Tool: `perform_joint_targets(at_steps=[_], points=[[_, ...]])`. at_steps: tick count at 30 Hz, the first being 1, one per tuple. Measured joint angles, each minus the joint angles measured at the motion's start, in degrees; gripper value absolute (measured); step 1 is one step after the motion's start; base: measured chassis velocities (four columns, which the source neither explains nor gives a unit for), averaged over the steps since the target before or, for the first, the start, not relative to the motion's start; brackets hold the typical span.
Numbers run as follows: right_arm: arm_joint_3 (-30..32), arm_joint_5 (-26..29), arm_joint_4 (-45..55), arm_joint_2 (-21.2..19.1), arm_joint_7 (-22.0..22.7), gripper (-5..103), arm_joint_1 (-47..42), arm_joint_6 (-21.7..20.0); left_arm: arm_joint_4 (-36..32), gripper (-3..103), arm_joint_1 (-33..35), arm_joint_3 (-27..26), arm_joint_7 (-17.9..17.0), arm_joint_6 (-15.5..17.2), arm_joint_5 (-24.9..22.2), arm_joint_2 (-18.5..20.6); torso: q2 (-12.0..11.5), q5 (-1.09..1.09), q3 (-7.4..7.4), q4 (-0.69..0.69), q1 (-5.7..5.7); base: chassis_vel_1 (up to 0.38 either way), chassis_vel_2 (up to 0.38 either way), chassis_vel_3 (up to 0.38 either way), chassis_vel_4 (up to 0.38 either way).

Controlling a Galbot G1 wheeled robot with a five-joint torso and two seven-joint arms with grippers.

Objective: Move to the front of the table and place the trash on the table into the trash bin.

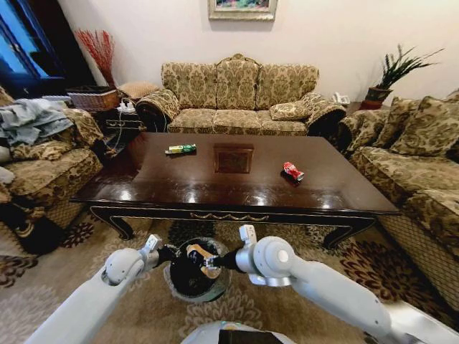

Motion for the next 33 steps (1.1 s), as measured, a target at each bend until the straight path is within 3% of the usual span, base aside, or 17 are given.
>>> perform_joint_targets(at_steps=[17, 18, 23, 29, 31, 32, 33], points=[[1.5, 1.9, -4.3, 2.5, 2.6, 37, -2.8, 2.4, -0.5, 0, 0.2, -0.5, 0.3, -0.1, -0.3, 0.4, 0.0, 0.0, 0.0, 0.0, 0.0, 0.0, 0.0, 0.0, 0.0], [1.8, 1.9, -4.6, 3.0, 2.5, 47, -3.2, 1.9, -0.7, 0, 0.2, -0.5, 0.3, -0.1, -0.3, 0.4, 0.0, 0.01, 0.0, 0.0, 0.0, 0.0, 0.0, 0.0, 0.0], [1.8, 1.1, -5.1, 3.9, 2.7, 57, -3.3, 1.5, -1.0, 0, 0.3, -0.5, 0.3, -0.1, -0.3, 0.2, 0.0, 0.0, 0.0, 0.0, 0.0, 0.0, 0.0, 0.0, 0.0], [1.4, -0.6, -4.7, 3.8, 2.9, 85, -2.6, 1.5, -1.5, 0, 0.5, -0.7, 0.3, -0.1, -0.5, 0.3, 0.0, 0.0, 0.0, 0.0, 0.0, 0.0, 0.0, 0.0, 0.0], [1.4, -0.7, -4.6, 3.7, 2.9, 85, -2.6, 1.5, -1.5, 0, 0.5, -0.8, 0.3, -0.1, -0.6, 0.4, 0.0, 0.0, 0.0, 0.0, 0.0, 0.0, 0.0, 0.0, 0.0], [1.5, -1.1, -4.4, 3.6, 2.9, 95, -2.5, 1.7, -1.6, 0, 0.5, -0.8, 0.2, -0.1, -0.9, 0.4, 0.0, 0.0, 0.0, 0.0, 0.0, 0.0, 0.0, 0.0, 0.0], [1.7, -1.5, -4.2, 3.6, 2.9, 98, -2.6, 1.8, -1.6, 0, 0.4, -0.8, 0.2, 0.0, -1.1, 0.5, 0.0, 0.0, 0.0, 0.0, 0.0, 0.0, 0.0, 0.0, 0.0]])
